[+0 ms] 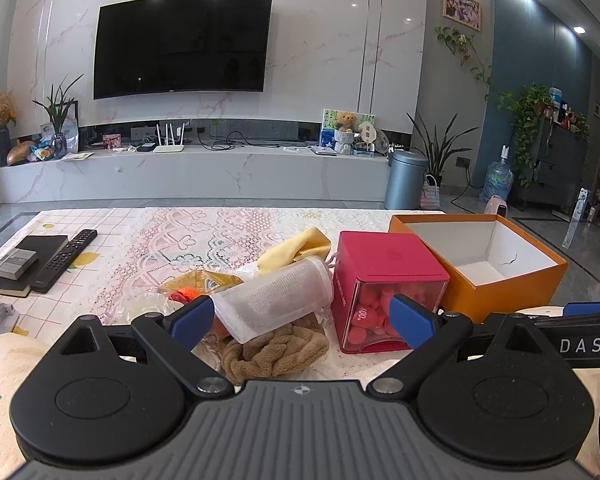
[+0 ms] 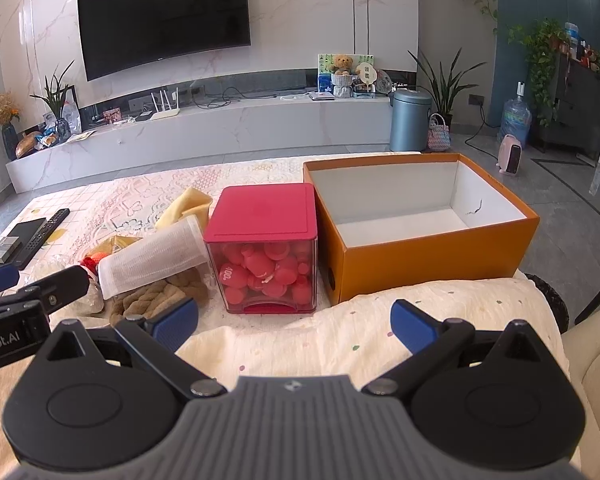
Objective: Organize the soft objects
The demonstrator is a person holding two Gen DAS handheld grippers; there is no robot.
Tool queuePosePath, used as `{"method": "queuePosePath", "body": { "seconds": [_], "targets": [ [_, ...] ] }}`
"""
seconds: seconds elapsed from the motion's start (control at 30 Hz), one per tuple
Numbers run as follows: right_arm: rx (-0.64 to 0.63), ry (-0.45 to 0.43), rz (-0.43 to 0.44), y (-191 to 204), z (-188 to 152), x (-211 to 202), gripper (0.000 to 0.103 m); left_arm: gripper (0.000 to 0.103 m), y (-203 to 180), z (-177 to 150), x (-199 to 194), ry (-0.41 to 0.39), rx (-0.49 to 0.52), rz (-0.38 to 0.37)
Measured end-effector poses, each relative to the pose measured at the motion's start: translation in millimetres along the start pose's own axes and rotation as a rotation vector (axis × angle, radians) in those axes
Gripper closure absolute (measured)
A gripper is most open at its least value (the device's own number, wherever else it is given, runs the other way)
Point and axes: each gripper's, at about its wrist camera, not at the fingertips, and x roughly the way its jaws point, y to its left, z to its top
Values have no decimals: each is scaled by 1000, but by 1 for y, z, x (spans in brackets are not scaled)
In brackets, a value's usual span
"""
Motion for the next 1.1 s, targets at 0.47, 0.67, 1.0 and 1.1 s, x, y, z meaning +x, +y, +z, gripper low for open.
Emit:
{"method": "queuePosePath", "body": {
  "seconds": [0.47, 0.67, 1.0, 1.1],
  "targets": [
    [-17, 12, -2, 5, -1, 0, 3, 0, 3, -1, 1, 5, -15, -7],
    [-20, 13, -2, 6, 0, -1, 3, 0, 3, -1, 0, 5, -14, -10],
    [-17, 11, -3, 6, -1, -1, 3, 0, 2, -3, 0, 4, -14, -13],
    [-18, 11, -3, 6, -1, -1, 3, 0, 1, -4, 0, 6, -18, -17]
  ]
}}
